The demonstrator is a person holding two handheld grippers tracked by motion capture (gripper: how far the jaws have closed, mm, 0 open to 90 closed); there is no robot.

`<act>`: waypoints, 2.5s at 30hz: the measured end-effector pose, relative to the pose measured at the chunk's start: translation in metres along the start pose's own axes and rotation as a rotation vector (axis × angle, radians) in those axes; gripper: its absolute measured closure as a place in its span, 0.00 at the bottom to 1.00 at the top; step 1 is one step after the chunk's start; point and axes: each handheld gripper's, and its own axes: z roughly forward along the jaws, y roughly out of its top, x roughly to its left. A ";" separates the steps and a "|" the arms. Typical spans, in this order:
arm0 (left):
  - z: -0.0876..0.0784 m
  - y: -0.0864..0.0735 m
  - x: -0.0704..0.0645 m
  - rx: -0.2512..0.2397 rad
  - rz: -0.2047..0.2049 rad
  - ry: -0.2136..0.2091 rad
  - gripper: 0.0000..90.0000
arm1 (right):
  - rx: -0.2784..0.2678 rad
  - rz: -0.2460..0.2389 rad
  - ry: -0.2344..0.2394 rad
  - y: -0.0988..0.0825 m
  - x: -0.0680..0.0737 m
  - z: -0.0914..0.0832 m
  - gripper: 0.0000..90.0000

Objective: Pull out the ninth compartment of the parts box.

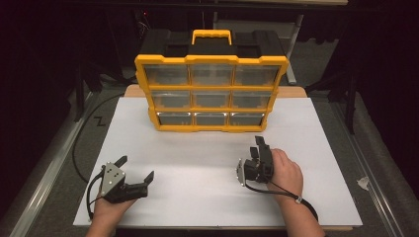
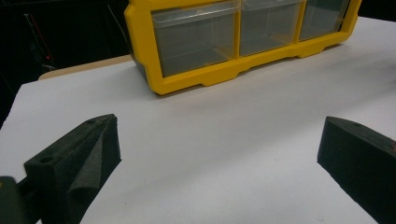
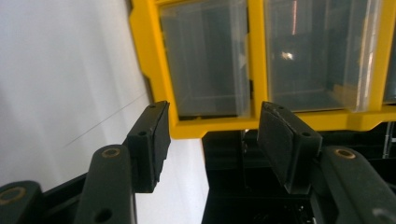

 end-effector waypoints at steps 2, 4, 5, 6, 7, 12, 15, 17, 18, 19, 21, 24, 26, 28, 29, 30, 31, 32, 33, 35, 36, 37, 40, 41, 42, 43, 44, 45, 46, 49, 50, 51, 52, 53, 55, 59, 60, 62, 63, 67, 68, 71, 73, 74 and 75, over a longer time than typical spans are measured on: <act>0.000 0.000 0.000 0.001 0.000 -0.006 0.00 | -0.007 0.006 -0.017 0.003 -0.003 0.003 0.53; 0.000 0.000 0.000 0.001 0.000 -0.008 0.00 | -0.005 0.009 -0.011 0.004 -0.005 0.004 0.53; 0.001 0.000 -0.001 0.000 0.004 -0.011 0.00 | -0.006 0.024 -0.016 0.007 -0.010 0.009 0.57; 0.001 0.000 -0.001 0.000 0.004 -0.011 0.00 | -0.006 0.024 -0.016 0.007 -0.010 0.009 0.57; 0.002 0.000 -0.001 -0.002 0.010 -0.012 0.00 | 0.001 0.042 -0.018 0.008 -0.012 0.015 0.57; 0.002 0.000 -0.001 -0.004 0.009 -0.010 0.00 | -0.008 0.035 -0.050 0.011 -0.017 0.027 0.61; 0.002 0.000 -0.001 -0.001 0.011 -0.014 0.00 | -0.007 0.016 -0.067 0.016 -0.020 0.041 0.65; 0.002 0.000 0.000 -0.005 0.010 -0.012 0.00 | 0.006 0.013 -0.066 0.017 -0.020 0.048 0.66; 0.001 0.000 0.000 -0.005 0.009 -0.011 0.00 | 0.011 0.022 -0.064 0.017 -0.019 0.050 0.67; 0.001 0.000 0.001 -0.005 0.007 -0.011 0.00 | 0.010 0.022 -0.061 0.016 -0.019 0.054 0.69; 0.001 0.000 0.001 -0.005 0.006 -0.011 0.00 | 0.014 0.005 -0.072 0.016 -0.020 0.059 0.71; 0.001 0.000 0.001 -0.005 0.003 -0.012 0.00 | 0.029 0.015 -0.058 0.017 -0.020 0.066 0.72; 0.001 0.000 0.001 -0.008 0.001 -0.013 0.00 | 0.024 0.008 -0.071 0.018 -0.021 0.070 0.73; 0.001 0.000 0.001 -0.011 0.000 -0.014 0.00 | 0.010 0.005 -0.074 0.020 -0.022 0.073 0.73; 0.001 0.000 0.001 -0.012 0.000 -0.015 0.00 | 0.005 0.009 -0.066 0.022 -0.022 0.074 0.75; 0.001 0.000 0.001 -0.014 -0.003 -0.014 0.00 | 0.002 0.002 -0.062 0.023 -0.023 0.076 0.75; 0.001 0.000 0.002 -0.013 -0.006 -0.014 0.00 | 0.008 -0.004 -0.062 0.025 -0.022 0.077 0.75; 0.001 0.000 0.002 -0.011 -0.008 -0.013 0.00 | 0.003 -0.019 -0.069 0.026 -0.022 0.080 0.75; 0.001 0.000 0.003 -0.010 -0.010 -0.013 0.00 | 0.008 0.000 -0.059 0.027 -0.019 0.082 0.75; 0.000 -0.001 0.003 -0.012 -0.012 -0.013 0.00 | 0.007 -0.034 -0.070 0.030 -0.020 0.085 0.76; 0.000 -0.001 0.003 -0.013 -0.012 -0.013 0.00 | 0.019 -0.025 -0.061 0.030 -0.019 0.085 0.77; -0.001 0.000 0.003 -0.014 -0.012 -0.013 0.00 | 0.021 -0.021 -0.057 0.030 -0.019 0.086 0.77; -0.001 0.000 0.003 -0.013 -0.014 -0.013 0.00 | 0.028 -0.038 -0.056 0.029 -0.019 0.088 0.79; -0.001 0.000 0.003 -0.013 -0.014 -0.013 0.00 | 0.032 -0.046 -0.055 0.029 -0.019 0.089 0.79; -0.001 -0.001 0.003 -0.011 -0.015 -0.013 0.00 | 0.033 -0.041 -0.056 0.029 -0.019 0.089 0.81; 0.000 -0.001 0.004 -0.008 -0.016 -0.012 0.00 | 0.030 -0.041 -0.060 0.029 -0.019 0.089 0.82; 0.000 -0.001 0.004 -0.008 -0.016 -0.012 0.00 | 0.023 -0.034 -0.064 0.029 -0.018 0.089 0.82; 0.000 -0.001 0.004 -0.008 -0.016 -0.012 0.00 | 0.023 -0.034 -0.064 0.029 -0.018 0.089 0.82; 0.000 -0.001 0.004 -0.009 -0.017 -0.012 0.00 | 0.007 -0.035 -0.083 0.028 -0.017 0.090 0.83; 0.001 -0.001 0.003 -0.007 -0.017 -0.015 0.00 | 0.017 -0.043 -0.097 0.028 -0.015 0.091 0.85; 0.001 -0.001 0.003 -0.007 -0.017 -0.015 0.00 | 0.022 -0.052 -0.104 0.029 -0.015 0.091 0.85; 0.001 -0.001 0.003 -0.003 -0.015 -0.018 0.00 | 0.023 -0.050 -0.106 0.029 -0.014 0.091 0.85; 0.001 -0.001 0.003 -0.003 -0.015 -0.018 0.00 | 0.023 -0.050 -0.106 0.029 -0.014 0.091 0.85; 0.001 -0.001 0.002 -0.003 -0.015 -0.020 0.00 | 0.022 -0.050 -0.104 0.031 -0.014 0.091 0.85; 0.001 -0.002 0.002 -0.003 -0.016 -0.021 0.00 | 0.017 -0.050 -0.105 0.033 -0.012 0.091 0.85; 0.001 -0.002 0.002 -0.002 -0.023 -0.023 0.00 | 0.014 -0.067 -0.118 0.035 -0.011 0.092 0.86; 0.001 -0.002 0.002 -0.002 -0.023 -0.023 0.00 | 0.020 -0.070 -0.121 0.034 -0.011 0.092 0.86; 0.001 -0.003 0.003 -0.001 -0.023 -0.022 0.00 | 0.040 -0.074 -0.124 0.033 -0.013 0.091 0.86; 0.001 -0.003 0.003 -0.001 -0.022 -0.021 0.00 | 0.044 -0.073 -0.130 0.032 -0.013 0.091 0.85; 0.000 -0.002 0.004 -0.004 -0.025 -0.017 0.00 | 0.042 -0.061 -0.148 0.030 -0.017 0.087 0.76; 0.000 -0.002 0.004 -0.005 -0.028 -0.016 0.00 | 0.044 -0.058 -0.144 0.030 -0.016 0.087 0.77; 0.000 -0.002 0.004 -0.006 -0.028 -0.014 0.00 | 0.046 -0.060 -0.125 0.029 -0.016 0.084 0.82; 0.000 -0.002 0.004 -0.006 -0.029 -0.012 0.00 | 0.040 -0.059 -0.122 0.029 -0.016 0.083 0.84; 0.000 -0.002 0.004 -0.006 -0.029 -0.012 0.00 | 0.040 -0.059 -0.122 0.029 -0.016 0.083 0.84; 0.000 -0.002 0.004 -0.005 -0.029 -0.012 0.00 | 0.030 -0.068 -0.116 0.029 -0.016 0.082 0.87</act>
